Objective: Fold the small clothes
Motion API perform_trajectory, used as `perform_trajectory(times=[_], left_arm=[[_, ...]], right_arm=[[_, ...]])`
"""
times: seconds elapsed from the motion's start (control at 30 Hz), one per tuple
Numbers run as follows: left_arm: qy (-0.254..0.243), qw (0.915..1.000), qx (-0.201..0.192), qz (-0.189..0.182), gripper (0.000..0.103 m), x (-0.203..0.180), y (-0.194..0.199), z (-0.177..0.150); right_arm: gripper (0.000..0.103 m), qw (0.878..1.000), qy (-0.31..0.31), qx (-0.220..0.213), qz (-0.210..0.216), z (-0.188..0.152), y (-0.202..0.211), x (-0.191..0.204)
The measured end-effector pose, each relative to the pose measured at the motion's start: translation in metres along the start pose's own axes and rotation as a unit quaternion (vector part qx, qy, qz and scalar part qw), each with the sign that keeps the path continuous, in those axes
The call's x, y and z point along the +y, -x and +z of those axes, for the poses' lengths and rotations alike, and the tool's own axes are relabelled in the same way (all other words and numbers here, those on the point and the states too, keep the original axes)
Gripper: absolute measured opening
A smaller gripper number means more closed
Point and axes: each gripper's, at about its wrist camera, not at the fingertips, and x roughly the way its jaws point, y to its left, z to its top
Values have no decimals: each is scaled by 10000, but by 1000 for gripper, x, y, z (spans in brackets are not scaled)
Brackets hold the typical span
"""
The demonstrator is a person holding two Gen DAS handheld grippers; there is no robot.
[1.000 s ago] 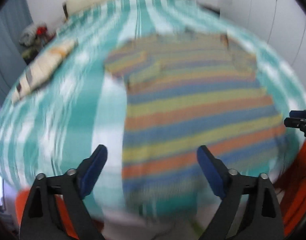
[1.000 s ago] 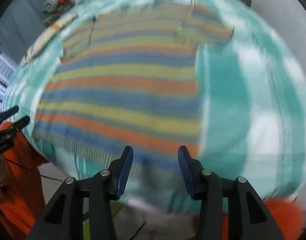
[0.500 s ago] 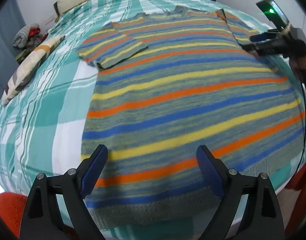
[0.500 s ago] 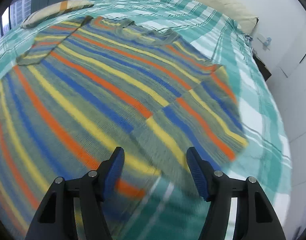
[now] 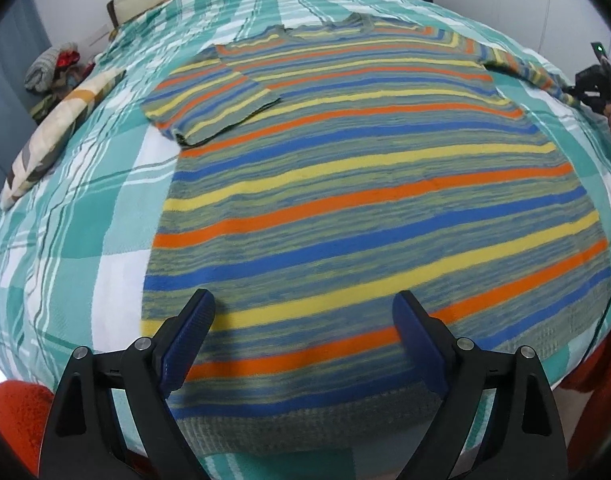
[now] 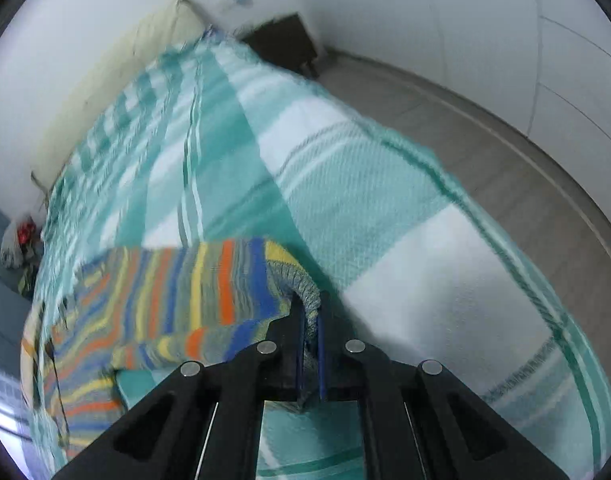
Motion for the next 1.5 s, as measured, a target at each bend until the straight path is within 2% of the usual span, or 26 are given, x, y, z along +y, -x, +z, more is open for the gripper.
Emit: perform_trajectory(times=[0.07, 0.13, 0.2, 0.3, 0.4, 0.43, 0.53, 0.67, 0.73, 0.77, 0.87, 0.97, 1.03, 1.1, 1.13, 1.2, 1.23, 1.27, 1.33, 1.37, 1.4, 1.43, 1.47, 1.5], left_arm=[[-68, 10000, -4, 38, 92, -2, 1, -3], [-97, 9999, 18, 61, 92, -2, 1, -6], [-73, 10000, 28, 46, 92, 0, 2, -8], [4, 10000, 40, 2, 92, 2, 1, -7], [47, 10000, 49, -31, 92, 1, 0, -7], [52, 10000, 54, -41, 92, 0, -1, -6], [57, 10000, 58, -50, 92, 0, -1, -7], [103, 9999, 66, -52, 93, 2, -2, -10], [120, 9999, 84, -20, 93, 5, -3, -11], [116, 9999, 85, -8, 93, 5, -3, -11], [110, 9999, 73, 10, 93, 5, -2, -11], [102, 9999, 95, -7, 93, 2, -4, -10], [77, 9999, 86, -5, 93, 1, -4, -9], [30, 10000, 67, 16, 93, -2, -3, -8], [16, 10000, 56, 27, 93, -2, -2, -8], [11, 10000, 52, 27, 93, -2, -2, -10], [18, 10000, 62, 22, 93, -2, -3, -11], [31, 10000, 69, 16, 93, -2, -4, -11], [43, 10000, 81, 11, 94, -2, -5, -11], [41, 10000, 88, 16, 94, -1, -4, -11], [37, 9999, 95, 21, 94, -1, -4, -11], [33, 9999, 112, 33, 94, 0, -4, -11], [30, 9999, 128, 51, 94, 2, -2, -11], [16, 9999, 137, 70, 94, 3, -1, -12]], right_arm=[[7, 9999, 119, 12, -51, 1, -1, 5], [16, 10000, -8, -28, -75, 4, 1, 1], [22, 9993, -324, -164, -26, 2, 8, -12], [24, 9955, -859, -320, 255, -6, 28, -29], [24, 9890, -1114, -70, 969, -36, 40, -30], [24, 9883, -1082, 84, 1076, -46, 38, -27], [24, 9938, -684, 174, 859, -60, 21, -12], [24, 9975, 76, -562, 419, -57, 16, 3], [15, 9968, 320, -565, 464, -53, 13, 8], [8, 9964, 421, -405, 608, -48, 9, 11], [8, 9925, 329, -329, 1131, -37, 26, 3], [8, 9899, -305, -112, 1380, -24, 39, -25], [13, 9902, -395, 166, 1327, -20, 37, -32], [27, 9922, -382, 333, 1139, -22, 37, -32], [28, 9912, -423, 394, 1190, -25, 36, -33], [31, 9888, -586, 466, 1294, -31, 33, -34], [37, 9879, -638, 491, 1329, -31, 31, -36], [48, 9880, -697, 491, 1285, -35, 28, -35], [50, 9888, -798, 415, 1191, -39, 21, -32], [44, 9884, -819, 465, 1190, -40, 16, -28], [19, 9899, -674, 558, 1118, -40, 11, -21], [8, 9941, -322, 610, 836, -40, 8, -11], [5, 9971, 378, 618, 226, -42, 8, 3], [2, 9936, 936, 607, -180, -46, 6, 15]])
